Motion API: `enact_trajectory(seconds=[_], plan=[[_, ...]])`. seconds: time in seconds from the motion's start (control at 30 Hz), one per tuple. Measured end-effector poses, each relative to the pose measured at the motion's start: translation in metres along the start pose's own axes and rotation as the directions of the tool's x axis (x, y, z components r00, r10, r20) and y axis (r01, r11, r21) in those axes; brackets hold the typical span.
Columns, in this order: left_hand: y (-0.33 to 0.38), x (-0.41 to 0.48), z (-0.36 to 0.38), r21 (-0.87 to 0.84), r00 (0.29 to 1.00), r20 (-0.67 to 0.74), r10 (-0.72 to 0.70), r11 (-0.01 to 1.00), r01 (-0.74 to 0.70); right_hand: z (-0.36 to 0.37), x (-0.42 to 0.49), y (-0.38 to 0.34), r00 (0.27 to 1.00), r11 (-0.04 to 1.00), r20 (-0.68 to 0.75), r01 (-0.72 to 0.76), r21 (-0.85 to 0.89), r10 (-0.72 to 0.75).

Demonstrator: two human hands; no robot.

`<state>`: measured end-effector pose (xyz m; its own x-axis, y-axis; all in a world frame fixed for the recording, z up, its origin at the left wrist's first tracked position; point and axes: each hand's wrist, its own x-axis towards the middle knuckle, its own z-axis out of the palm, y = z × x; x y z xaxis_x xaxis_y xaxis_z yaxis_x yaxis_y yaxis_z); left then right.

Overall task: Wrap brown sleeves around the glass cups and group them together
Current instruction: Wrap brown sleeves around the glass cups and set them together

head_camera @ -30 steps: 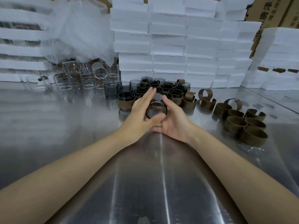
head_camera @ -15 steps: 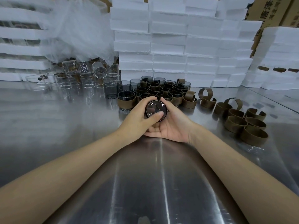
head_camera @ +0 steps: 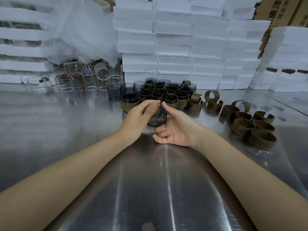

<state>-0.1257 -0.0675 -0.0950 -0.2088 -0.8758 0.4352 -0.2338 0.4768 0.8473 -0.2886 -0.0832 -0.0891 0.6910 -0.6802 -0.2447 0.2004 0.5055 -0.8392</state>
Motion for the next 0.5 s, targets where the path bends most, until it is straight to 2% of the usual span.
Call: enact_trajectory(seconds=[0.13,0.3,0.5], plan=[[-0.0043,0.0029,0.0025,0.08,1.0,-0.007,-0.015,0.997,0.015,-0.0013,-0.0004,0.0016,1.0,0.999,0.009,0.005,0.048,-0.006],[-0.0056,0.0032,0.0027,0.03,0.997,-0.068,0.021,0.999,-0.019,0.0009,0.0018,0.002,1.0,1.0,0.0,0.02,-0.011,-0.02],[-0.0027,0.0052,0.0032,0.082,0.994,-0.111,0.0,0.997,0.009,0.0022,0.0022,0.0037,1.0,1.0,0.0,0.02,-0.005,-0.02]])
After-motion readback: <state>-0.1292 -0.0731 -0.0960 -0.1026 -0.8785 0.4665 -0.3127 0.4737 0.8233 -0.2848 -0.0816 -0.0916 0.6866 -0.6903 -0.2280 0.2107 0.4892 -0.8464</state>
